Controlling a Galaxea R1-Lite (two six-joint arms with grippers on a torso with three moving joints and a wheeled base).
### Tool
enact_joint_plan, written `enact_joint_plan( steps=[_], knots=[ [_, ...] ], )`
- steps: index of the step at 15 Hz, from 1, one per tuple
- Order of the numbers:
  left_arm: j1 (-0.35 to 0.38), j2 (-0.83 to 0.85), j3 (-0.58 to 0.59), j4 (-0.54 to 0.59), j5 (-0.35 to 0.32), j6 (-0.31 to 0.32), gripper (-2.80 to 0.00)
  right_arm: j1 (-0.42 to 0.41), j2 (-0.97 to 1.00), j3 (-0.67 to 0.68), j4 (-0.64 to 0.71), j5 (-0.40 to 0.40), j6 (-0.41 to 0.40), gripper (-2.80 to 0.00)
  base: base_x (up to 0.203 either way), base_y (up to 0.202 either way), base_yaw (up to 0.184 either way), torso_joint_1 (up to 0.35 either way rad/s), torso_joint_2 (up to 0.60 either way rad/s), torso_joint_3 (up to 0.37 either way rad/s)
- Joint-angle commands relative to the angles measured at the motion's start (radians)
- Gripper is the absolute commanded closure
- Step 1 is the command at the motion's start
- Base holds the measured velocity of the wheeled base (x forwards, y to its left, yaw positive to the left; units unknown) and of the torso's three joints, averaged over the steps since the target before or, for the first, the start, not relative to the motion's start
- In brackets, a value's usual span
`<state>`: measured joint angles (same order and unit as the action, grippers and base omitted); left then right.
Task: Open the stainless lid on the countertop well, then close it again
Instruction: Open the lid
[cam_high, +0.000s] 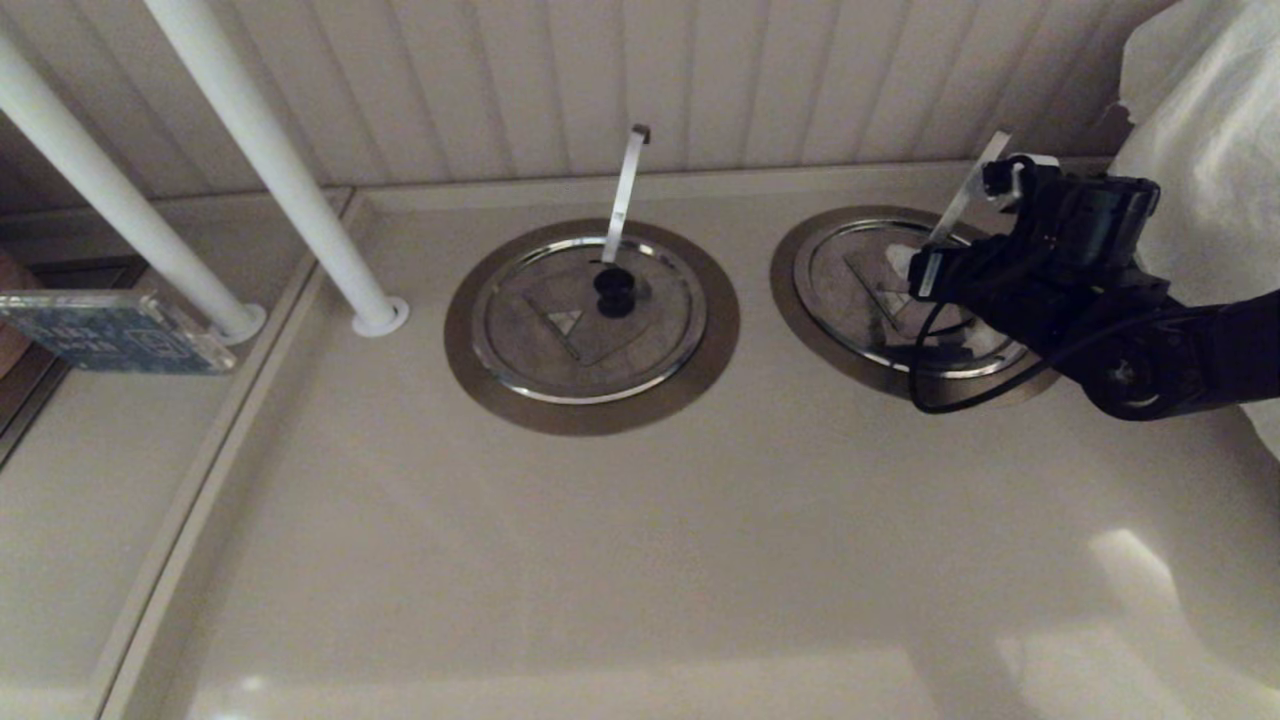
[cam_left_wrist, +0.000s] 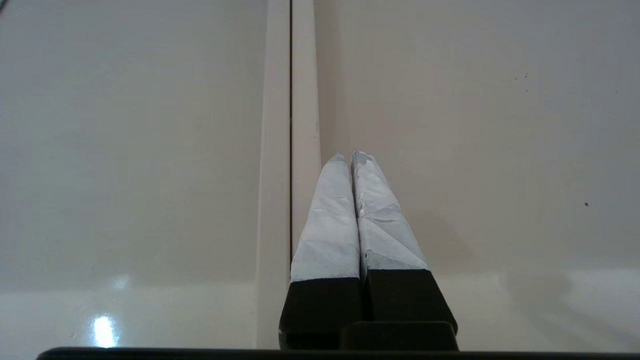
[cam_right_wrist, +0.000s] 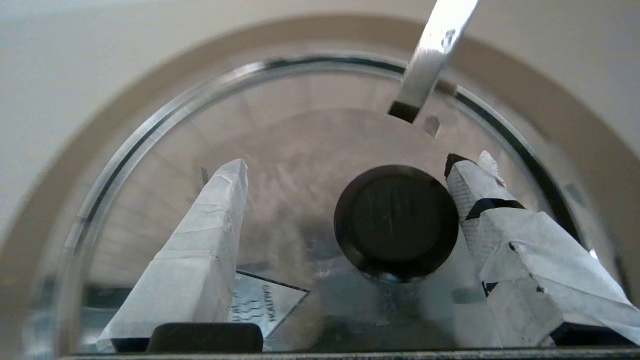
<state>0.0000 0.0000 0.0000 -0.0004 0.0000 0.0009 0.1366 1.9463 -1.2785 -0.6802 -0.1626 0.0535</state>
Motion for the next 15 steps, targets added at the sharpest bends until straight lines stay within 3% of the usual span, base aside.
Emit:
enact_joint_plan(
  steps=[1,8,15],
  knots=[
    [0.0,-0.001,0.0,-0.001,0.0,0.0,0.0,0.002,-0.028,0.003,-0.004,-0.001,0.002,-2.8,0.0,0.0,0.0,0.0,0.0,0.0],
    [0.0,-0.001,-0.001,-0.001,0.0,0.0,0.0,0.069,-0.072,0.059,-0.005,-0.014,0.002,-2.8,0.0,0.0,0.0,0.0,0.0,0.0],
    [0.0,-0.002,0.0,-0.001,0.0,0.001,0.0,0.009,0.022,0.001,-0.069,-0.054,-0.006,-2.8,0.0,0.0,0.0,0.0,0.0,0.0]
  ],
)
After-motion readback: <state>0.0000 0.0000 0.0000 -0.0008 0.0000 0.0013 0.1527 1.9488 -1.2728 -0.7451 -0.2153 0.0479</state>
